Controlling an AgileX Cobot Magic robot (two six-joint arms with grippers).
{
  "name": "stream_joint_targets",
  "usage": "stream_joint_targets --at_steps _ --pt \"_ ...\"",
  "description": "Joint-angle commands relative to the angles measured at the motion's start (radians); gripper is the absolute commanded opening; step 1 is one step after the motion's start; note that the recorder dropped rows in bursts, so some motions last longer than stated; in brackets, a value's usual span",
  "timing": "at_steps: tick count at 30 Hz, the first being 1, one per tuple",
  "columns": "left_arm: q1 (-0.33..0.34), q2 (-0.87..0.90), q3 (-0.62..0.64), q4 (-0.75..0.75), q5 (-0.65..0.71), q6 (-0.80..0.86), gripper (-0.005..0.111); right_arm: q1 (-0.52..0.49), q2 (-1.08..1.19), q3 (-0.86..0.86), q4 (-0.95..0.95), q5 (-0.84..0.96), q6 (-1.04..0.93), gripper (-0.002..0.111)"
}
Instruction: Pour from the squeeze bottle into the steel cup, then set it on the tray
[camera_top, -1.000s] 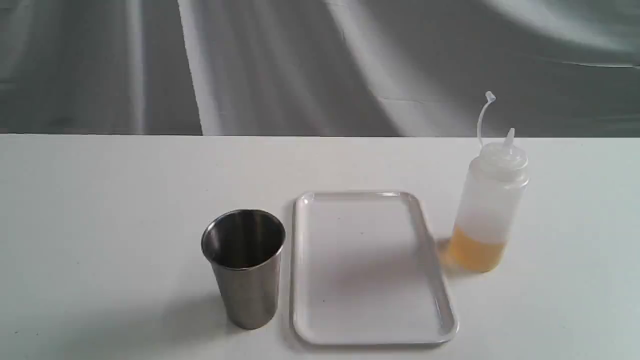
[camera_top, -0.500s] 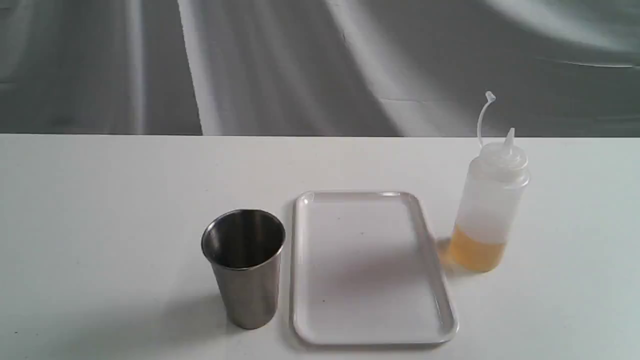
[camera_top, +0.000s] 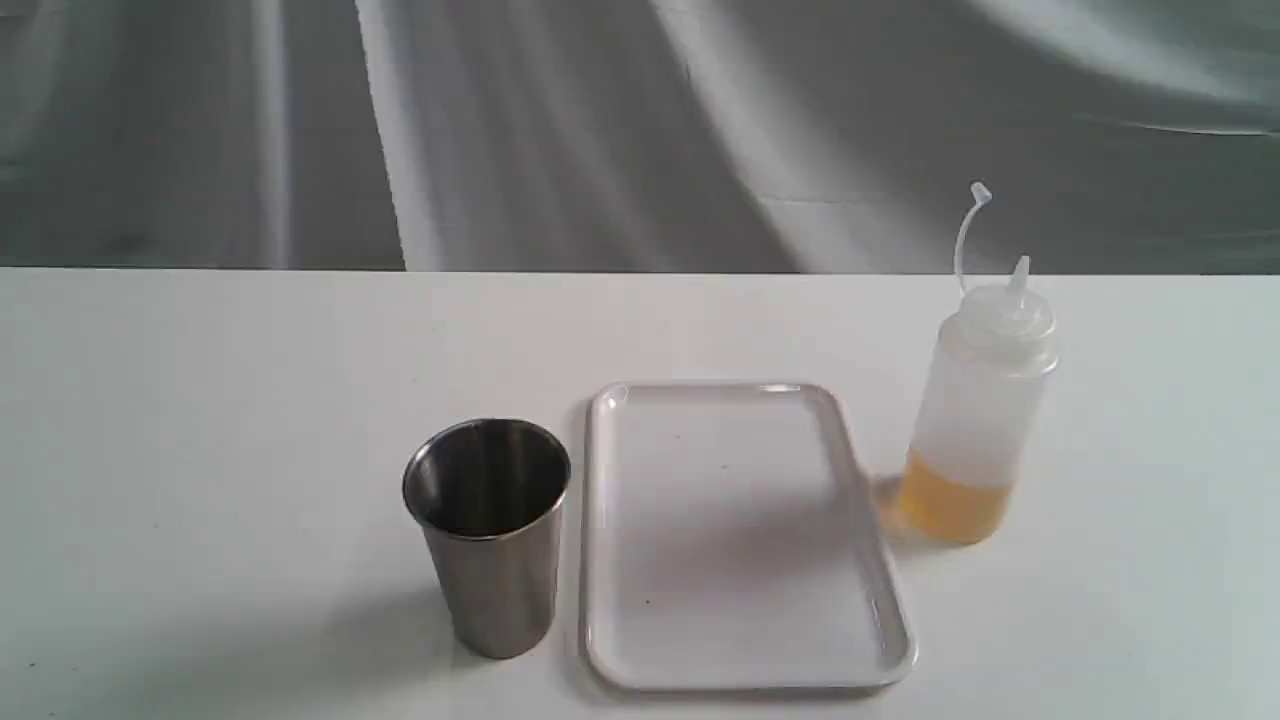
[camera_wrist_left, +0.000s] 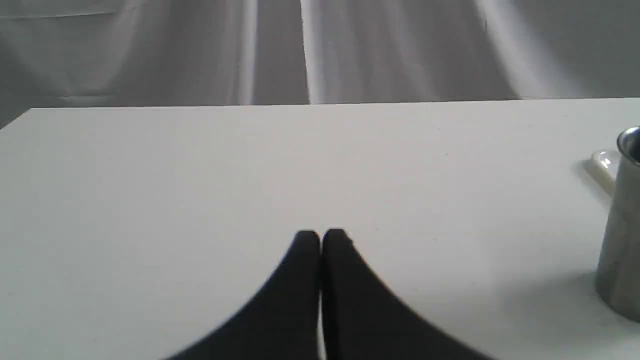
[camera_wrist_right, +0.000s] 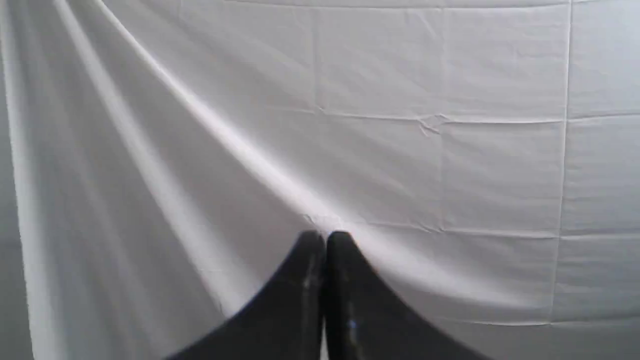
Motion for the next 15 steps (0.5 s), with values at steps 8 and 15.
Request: stream_joint_targets --at_steps 8,15 --pt "-0.008 -0.003 0.004 -0.001 -0.009 -0.003 0.0 0.019 0.028 -0.003 0.511 -0.025 -0.562 0.0" --pt "-0.008 -0.003 0.004 -0.001 -0.009 -0.003 0.0 0.019 0.061 0.04 1.09 -0.273 -1.288 0.0"
